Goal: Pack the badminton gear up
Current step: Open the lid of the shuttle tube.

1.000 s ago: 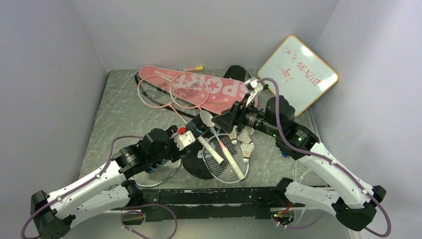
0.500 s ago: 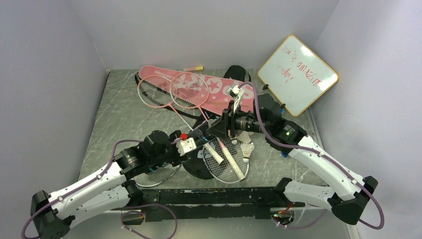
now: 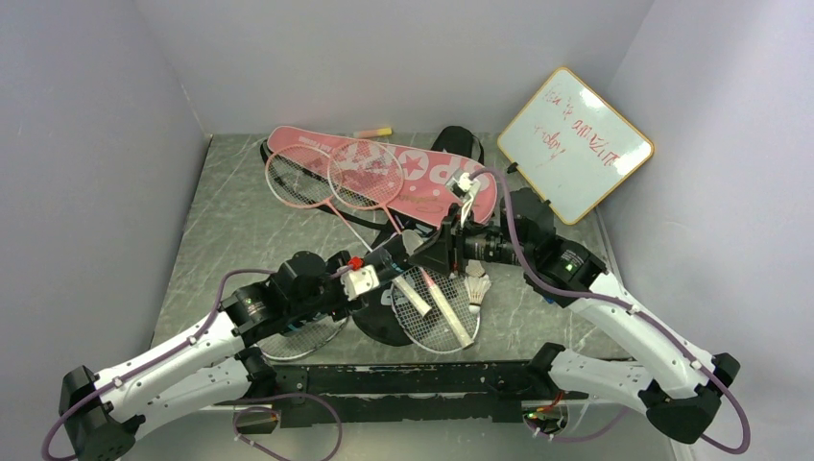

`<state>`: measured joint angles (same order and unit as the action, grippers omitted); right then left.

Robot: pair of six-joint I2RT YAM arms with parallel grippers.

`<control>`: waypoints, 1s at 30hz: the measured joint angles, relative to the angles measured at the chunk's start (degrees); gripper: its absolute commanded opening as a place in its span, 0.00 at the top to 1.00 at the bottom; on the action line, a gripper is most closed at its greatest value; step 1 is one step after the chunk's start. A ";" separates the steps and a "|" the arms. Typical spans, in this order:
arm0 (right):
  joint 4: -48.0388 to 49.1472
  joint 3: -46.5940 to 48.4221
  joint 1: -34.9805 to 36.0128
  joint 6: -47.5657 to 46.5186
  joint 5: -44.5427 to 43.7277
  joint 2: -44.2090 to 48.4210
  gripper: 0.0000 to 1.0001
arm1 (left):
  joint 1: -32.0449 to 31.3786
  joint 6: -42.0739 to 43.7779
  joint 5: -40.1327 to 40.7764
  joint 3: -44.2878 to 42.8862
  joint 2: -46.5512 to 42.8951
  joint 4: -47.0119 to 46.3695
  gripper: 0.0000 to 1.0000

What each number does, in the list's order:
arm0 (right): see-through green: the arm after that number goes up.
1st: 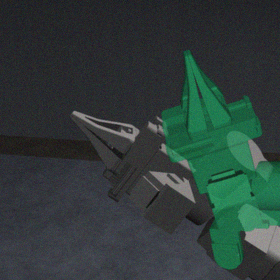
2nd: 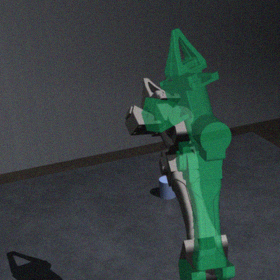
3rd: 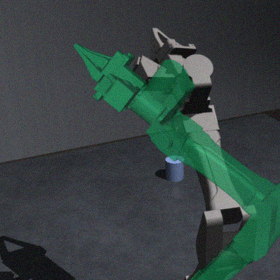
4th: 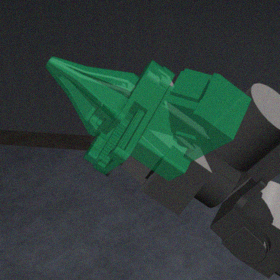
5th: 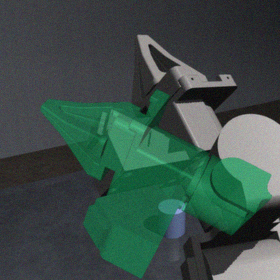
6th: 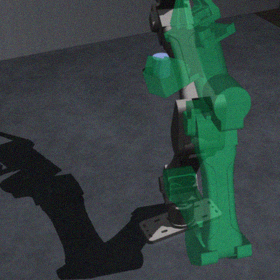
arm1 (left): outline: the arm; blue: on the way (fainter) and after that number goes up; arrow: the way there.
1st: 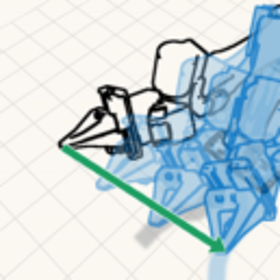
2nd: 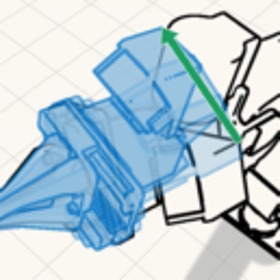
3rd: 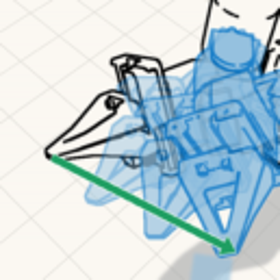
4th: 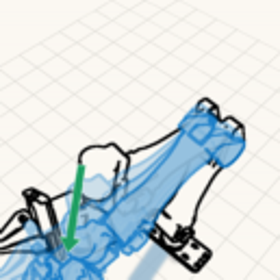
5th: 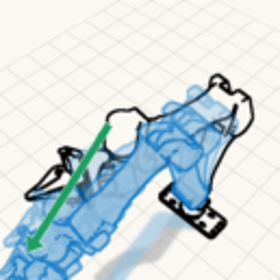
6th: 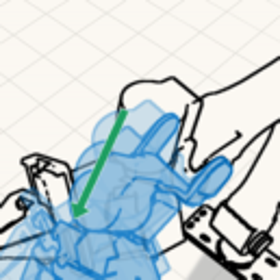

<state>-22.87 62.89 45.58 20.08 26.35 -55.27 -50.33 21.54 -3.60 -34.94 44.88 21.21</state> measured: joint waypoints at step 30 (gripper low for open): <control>-2.75 -1.14 0.61 -2.56 -1.57 2.84 1.00 | -0.46 1.73 -1.68 0.33 -1.79 -1.25 0.61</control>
<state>-25.63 61.76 46.19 17.52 24.77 -52.42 -50.78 23.27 -5.28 -34.61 43.09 19.97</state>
